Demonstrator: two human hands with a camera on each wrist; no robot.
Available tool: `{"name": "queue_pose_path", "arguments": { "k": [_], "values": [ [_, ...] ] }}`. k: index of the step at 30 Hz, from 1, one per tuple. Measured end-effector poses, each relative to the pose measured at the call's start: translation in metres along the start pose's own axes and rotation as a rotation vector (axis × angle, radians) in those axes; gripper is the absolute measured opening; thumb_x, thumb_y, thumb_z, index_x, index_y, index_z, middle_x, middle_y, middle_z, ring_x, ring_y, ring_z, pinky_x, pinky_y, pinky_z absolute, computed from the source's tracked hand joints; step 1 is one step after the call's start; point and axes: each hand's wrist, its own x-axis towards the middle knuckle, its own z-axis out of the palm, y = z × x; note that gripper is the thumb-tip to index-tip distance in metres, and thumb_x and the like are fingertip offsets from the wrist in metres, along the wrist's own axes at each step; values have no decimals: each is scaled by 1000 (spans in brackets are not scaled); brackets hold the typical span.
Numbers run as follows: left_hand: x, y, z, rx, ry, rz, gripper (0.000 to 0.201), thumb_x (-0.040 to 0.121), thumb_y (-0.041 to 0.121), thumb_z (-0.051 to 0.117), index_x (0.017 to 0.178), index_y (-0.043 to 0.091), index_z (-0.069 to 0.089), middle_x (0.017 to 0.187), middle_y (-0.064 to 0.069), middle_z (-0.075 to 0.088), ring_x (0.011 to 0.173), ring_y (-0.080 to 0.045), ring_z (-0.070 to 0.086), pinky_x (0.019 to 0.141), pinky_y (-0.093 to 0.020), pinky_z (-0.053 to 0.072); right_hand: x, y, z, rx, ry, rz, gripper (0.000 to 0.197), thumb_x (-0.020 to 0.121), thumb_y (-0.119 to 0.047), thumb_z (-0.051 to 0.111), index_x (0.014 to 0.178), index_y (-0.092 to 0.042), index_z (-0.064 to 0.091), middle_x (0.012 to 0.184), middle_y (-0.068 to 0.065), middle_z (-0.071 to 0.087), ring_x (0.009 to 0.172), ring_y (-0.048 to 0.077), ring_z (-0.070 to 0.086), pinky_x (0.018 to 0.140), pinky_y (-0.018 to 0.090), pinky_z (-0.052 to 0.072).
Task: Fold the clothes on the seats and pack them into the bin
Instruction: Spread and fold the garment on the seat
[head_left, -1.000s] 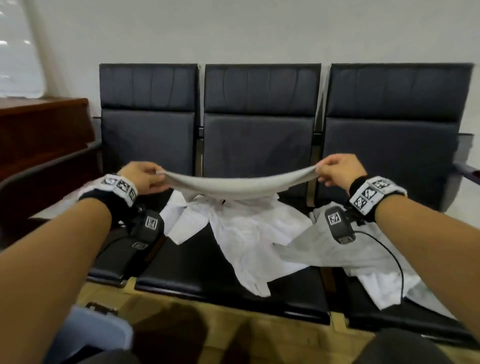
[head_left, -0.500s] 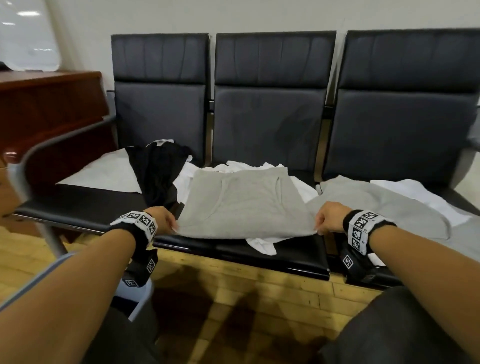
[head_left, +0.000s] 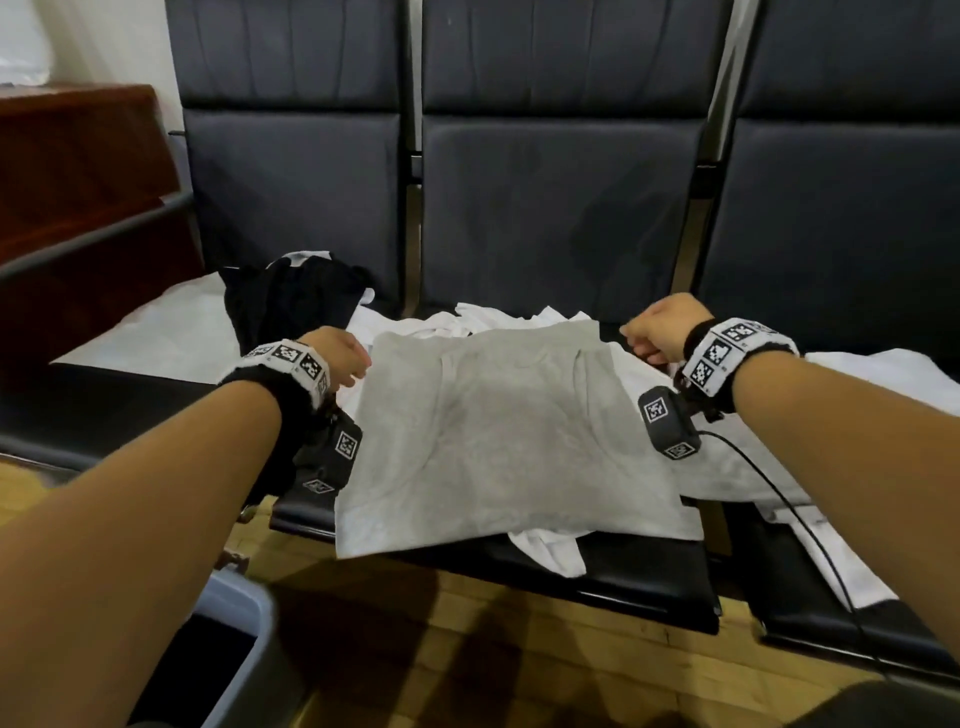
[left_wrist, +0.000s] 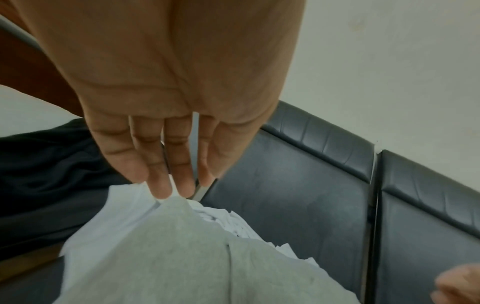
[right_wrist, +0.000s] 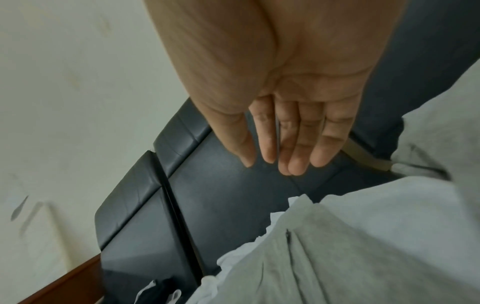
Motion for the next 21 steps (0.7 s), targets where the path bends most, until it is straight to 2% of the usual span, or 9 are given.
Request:
{"name": "queue_pose_path", "arguments": {
  "k": [2, 3, 5, 7, 9, 12, 15, 17, 21],
  "values": [
    [27, 10, 3, -27, -28, -4, 9, 85, 3, 61, 88, 8, 68, 83, -8, 67, 75, -22, 63, 67, -28, 51, 28, -6, 11, 79, 41, 15, 16, 91, -11, 65, 78, -6, 58, 73, 11, 57, 59, 17, 52, 56, 26, 45],
    [41, 15, 6, -36, -21, -3, 8, 86, 4, 61, 87, 9, 67, 86, -9, 67, 75, -22, 63, 63, -26, 49, 44, -7, 17, 92, 54, 9, 15, 90, -12, 67, 79, -5, 59, 77, 12, 60, 62, 17, 56, 61, 28, 50],
    [69, 21, 11, -42, -40, -17, 9, 89, 3, 57, 87, 9, 64, 91, -11, 66, 76, -22, 62, 64, -26, 46, 74, -6, 29, 88, 39, 13, 13, 89, -12, 68, 82, -5, 60, 82, 11, 62, 69, 17, 61, 68, 32, 53],
    [95, 25, 18, -18, -57, -36, 8, 92, 5, 54, 91, 6, 61, 97, -16, 63, 85, -28, 61, 72, -31, 46, 101, -5, 39, 65, 22, 18, 12, 89, -12, 68, 86, -3, 61, 84, 13, 64, 74, 23, 64, 65, 35, 55],
    [119, 29, 26, 115, -8, -32, 16, 92, 9, 56, 104, 4, 65, 111, -19, 64, 103, -34, 61, 88, -38, 47, 125, -3, 46, -80, 46, -8, 18, 84, -15, 70, 85, 3, 66, 84, 19, 70, 80, 33, 70, 74, 45, 59],
    [145, 30, 39, 279, 49, 3, 37, 91, 16, 60, 126, 4, 57, 128, -17, 58, 122, -32, 52, 101, -35, 41, 152, 4, 60, -236, 42, -18, 38, 79, -18, 71, 109, 5, 64, 93, 24, 70, 87, 39, 70, 79, 53, 58],
    [168, 23, 49, 346, 0, -6, 46, 91, 24, 60, 134, 12, 51, 135, -13, 54, 126, -29, 49, 106, -31, 37, 164, 10, 71, -222, 8, 6, 58, 79, -22, 75, 131, -8, 52, 105, 19, 65, 86, 36, 69, 77, 52, 59],
    [175, 19, 53, 374, -33, -11, 46, 90, 26, 60, 134, 17, 50, 138, -11, 52, 126, -28, 49, 108, -31, 36, 171, 13, 76, -265, 3, 5, 51, 82, -23, 74, 126, -5, 57, 105, 20, 67, 89, 37, 69, 79, 50, 59],
    [180, 16, 55, 432, 14, 15, 38, 90, 22, 63, 126, 11, 59, 133, -11, 55, 123, -27, 51, 102, -32, 39, 179, 17, 74, -332, 25, 5, 29, 83, -21, 75, 101, 2, 70, 94, 21, 71, 84, 33, 69, 82, 43, 58]
  ]
}}
